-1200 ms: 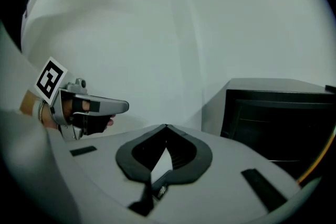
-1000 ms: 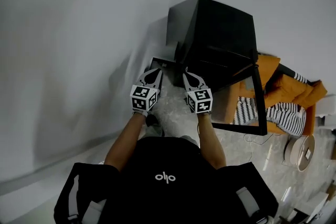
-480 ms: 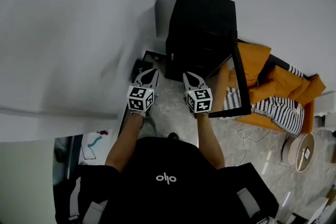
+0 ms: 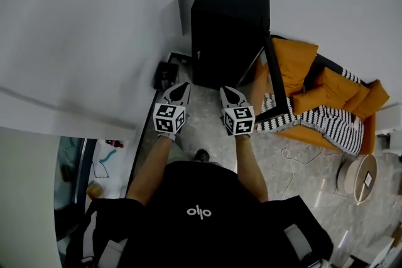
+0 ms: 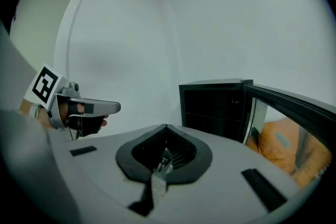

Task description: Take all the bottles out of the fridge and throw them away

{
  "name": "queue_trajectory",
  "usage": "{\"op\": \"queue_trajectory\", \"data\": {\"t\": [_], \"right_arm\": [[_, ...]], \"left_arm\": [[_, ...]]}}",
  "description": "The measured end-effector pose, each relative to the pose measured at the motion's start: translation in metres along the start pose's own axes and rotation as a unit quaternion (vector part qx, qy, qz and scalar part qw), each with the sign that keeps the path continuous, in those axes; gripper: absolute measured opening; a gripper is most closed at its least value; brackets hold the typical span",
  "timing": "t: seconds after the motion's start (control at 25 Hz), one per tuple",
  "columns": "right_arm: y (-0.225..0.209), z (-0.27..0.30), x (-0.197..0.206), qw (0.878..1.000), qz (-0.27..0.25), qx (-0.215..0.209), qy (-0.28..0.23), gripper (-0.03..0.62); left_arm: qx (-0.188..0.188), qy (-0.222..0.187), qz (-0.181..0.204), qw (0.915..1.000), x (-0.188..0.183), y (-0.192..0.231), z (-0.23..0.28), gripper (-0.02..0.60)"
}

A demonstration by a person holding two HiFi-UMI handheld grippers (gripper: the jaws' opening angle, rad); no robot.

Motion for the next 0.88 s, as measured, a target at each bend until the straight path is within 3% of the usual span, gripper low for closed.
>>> {"op": "queue_trajectory", "data": {"t": [0.44,0.88], "right_arm": [[-0.007,-0.045,0.022,1.0,0.016,-0.008,-0.01,0.009],[-0.015,-0.06,0.025,0.999,0.03,-0.014,-0.012,0.008]], "left_arm": [[-0.003,0.008,0.015,0.9999,0.01,-0.05,-0.016,0.006],[-0.003,0.018,0.028,0.9994,0.006,-0.066,-0.016,0.006]]}}
Point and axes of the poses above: the fingertips, and each gripper's own axes: z forward along the fingers, y to its left, x out of its underside, the point moved 6 cm from there along -z, backward along the fingers, and after that the axes turned 10 degrees about y, right-handed, at the moved point
